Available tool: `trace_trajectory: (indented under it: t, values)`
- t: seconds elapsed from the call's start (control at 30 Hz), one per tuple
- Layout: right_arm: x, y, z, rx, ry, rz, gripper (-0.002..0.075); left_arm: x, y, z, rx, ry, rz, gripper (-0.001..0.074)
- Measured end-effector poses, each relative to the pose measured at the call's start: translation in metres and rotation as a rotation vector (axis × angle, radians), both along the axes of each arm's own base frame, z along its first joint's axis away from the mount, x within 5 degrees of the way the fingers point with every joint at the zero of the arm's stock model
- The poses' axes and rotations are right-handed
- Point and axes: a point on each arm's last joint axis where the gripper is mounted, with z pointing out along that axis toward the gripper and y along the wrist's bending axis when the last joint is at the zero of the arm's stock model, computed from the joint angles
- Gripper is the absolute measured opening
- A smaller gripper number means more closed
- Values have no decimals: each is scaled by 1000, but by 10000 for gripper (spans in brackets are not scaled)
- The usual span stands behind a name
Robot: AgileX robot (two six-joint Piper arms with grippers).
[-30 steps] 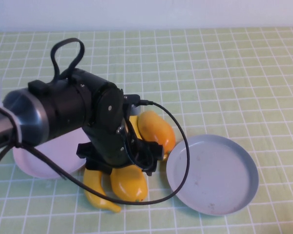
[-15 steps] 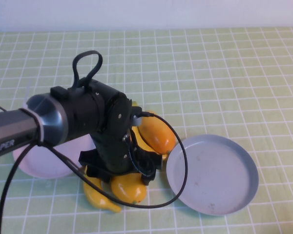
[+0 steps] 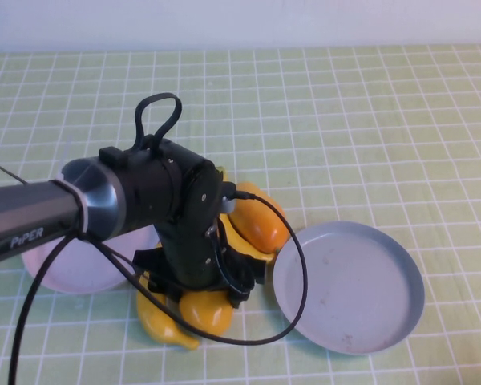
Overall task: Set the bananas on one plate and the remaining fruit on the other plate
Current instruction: Put one type of fruit in the left plate
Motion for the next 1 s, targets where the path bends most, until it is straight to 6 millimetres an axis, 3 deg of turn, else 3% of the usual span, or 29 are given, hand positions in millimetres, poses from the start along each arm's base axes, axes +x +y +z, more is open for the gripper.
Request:
trace_trajectory:
  t: [0.33,0.4,0.57,0.67,1.0]
  values:
    - [0,0,0,0,0,0,-15,3,2,8,32,-37,-81,545]
    - [0,0,0,0,0,0,-15,5,0,22,13,-65,-96,545]
    - [0,0,0,0,0,0,-15,5,4,79,-30,-206,-141,545]
    - [0,0,0,0,0,0,-15,5,22,97,62,-238,-145,545]
    - [0,0,0,0,0,0,-15,45,112,95,209,-160,21,545]
